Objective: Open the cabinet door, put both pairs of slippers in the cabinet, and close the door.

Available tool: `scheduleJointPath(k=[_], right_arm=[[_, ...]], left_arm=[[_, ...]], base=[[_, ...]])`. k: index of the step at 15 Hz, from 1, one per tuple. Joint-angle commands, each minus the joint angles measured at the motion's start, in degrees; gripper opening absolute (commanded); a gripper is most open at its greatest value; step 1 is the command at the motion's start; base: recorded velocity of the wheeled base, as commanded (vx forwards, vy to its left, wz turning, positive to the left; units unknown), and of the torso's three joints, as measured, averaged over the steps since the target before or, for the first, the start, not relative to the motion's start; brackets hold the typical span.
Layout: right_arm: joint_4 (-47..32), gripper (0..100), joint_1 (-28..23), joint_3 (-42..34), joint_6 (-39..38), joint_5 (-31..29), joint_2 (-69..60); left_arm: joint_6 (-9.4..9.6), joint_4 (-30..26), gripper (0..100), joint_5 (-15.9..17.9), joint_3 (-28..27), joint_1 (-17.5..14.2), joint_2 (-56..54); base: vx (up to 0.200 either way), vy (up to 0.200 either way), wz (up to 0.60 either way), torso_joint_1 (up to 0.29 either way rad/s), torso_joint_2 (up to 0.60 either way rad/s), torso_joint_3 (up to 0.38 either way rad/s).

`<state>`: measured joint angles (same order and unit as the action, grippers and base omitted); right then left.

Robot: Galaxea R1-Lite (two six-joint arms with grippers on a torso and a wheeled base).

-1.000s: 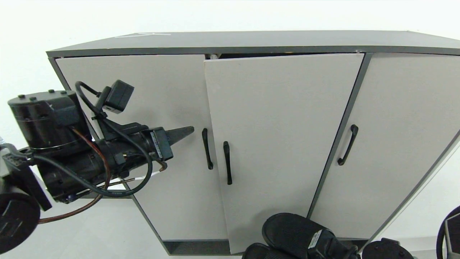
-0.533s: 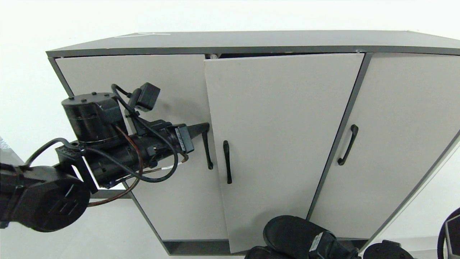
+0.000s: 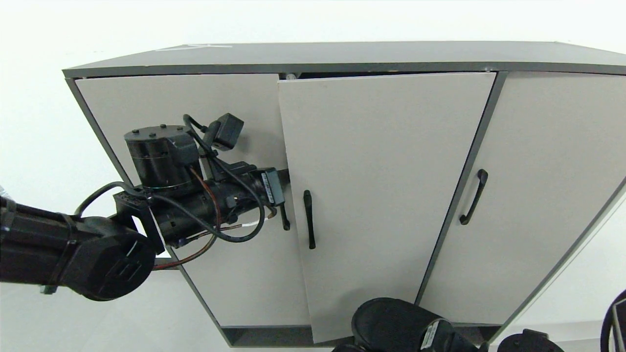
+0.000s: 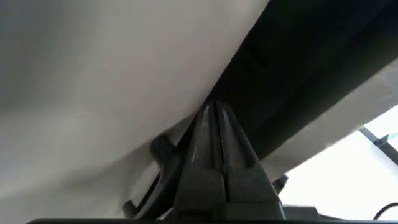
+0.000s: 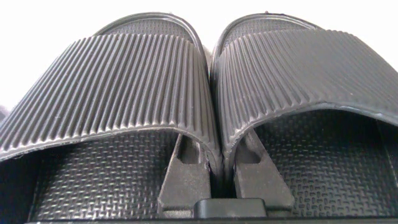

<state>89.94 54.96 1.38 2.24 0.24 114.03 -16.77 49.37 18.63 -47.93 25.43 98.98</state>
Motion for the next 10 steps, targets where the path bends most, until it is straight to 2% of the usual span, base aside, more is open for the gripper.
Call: scheduleJointPath(k=[1, 2, 6, 10], right_arm=[[0.06, 0, 2.17, -1.38, -0.84, 3.71, -4.26], [0.06, 0, 3.23, -1.38, -2.68, 4.24, -6.28], [0.06, 0, 3.32, -1.38, -3.83, 4.33, -7.33], [0.06, 0, 3.4, -1.38, -3.74, 4.24, -7.33]], left_arm=[[-0.1, 0.02, 0, 0.01, -0.41, 0.67, 0.52], [-0.1, 0.02, 0, 0.01, -0.49, 1.11, 0.52], [0.51, 0.29, 0, 0.01, 1.0, 2.96, -0.01], [0.95, 0.2, 0, 0.01, 1.09, 8.14, -0.27]], base=[[0.0, 0.0, 0.0, 0.0, 0.0, 0.0], [0.0, 0.0, 0.0, 0.0, 0.0, 0.0], [-0.2, 0.0, 0.0, 0.001, 0.0, 0.002], [-0.2, 0.0, 0.0, 0.007, 0.0, 0.001]])
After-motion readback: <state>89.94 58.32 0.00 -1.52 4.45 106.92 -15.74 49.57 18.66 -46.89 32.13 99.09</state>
